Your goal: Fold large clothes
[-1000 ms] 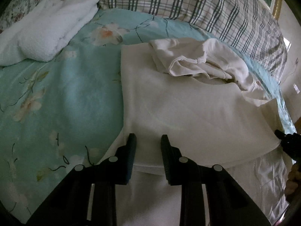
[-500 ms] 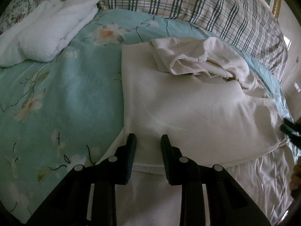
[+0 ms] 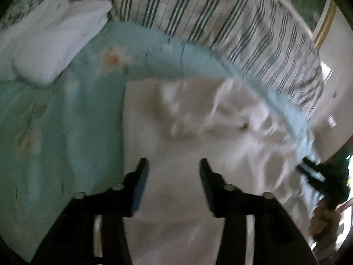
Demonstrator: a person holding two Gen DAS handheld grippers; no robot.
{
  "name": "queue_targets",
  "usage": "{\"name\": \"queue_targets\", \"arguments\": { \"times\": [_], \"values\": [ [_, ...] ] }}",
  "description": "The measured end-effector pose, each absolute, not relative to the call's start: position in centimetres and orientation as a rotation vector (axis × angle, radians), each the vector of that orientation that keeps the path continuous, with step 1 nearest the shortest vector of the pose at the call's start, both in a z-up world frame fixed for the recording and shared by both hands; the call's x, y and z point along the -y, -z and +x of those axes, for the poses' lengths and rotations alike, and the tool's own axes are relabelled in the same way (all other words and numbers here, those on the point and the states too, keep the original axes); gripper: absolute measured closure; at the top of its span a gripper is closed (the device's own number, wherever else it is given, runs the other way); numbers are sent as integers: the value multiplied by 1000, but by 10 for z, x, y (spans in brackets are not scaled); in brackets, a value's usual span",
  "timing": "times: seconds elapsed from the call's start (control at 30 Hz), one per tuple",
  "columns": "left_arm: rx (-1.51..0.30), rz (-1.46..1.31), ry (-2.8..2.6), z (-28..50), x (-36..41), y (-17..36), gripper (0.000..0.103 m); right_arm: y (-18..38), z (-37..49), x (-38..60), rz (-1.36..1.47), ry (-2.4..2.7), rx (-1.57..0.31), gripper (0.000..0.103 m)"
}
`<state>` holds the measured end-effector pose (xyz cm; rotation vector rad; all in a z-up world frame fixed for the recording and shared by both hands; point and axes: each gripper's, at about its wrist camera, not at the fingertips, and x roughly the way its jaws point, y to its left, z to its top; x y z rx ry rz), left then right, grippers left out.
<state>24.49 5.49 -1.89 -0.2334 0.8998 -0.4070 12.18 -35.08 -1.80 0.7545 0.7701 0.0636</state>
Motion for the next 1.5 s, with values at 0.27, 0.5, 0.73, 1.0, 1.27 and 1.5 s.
{"name": "queue_targets", "arguments": {
  "times": [0.27,0.5,0.73,1.0,1.27,1.5],
  "values": [
    [-986,-415,458,335,-65,9,44,-6,225,304,822,-290,-811,38],
    [-1086,-431,458,380,-60,36,43,5,326,274,946,-396,-987,35],
    [-1098,-360,505,380,-38,50,46,44,388,253,924,-254,-1153,78],
    [-1069,-361,628,338,-26,35,41,-7,311,274,829,-364,-875,101],
    [-1124,-443,816,290,2,38,30,-2,189,314,748,-378,-855,101],
    [-1202,-489,865,266,20,54,30,48,152,344,803,-278,-929,101]
  ]
}}
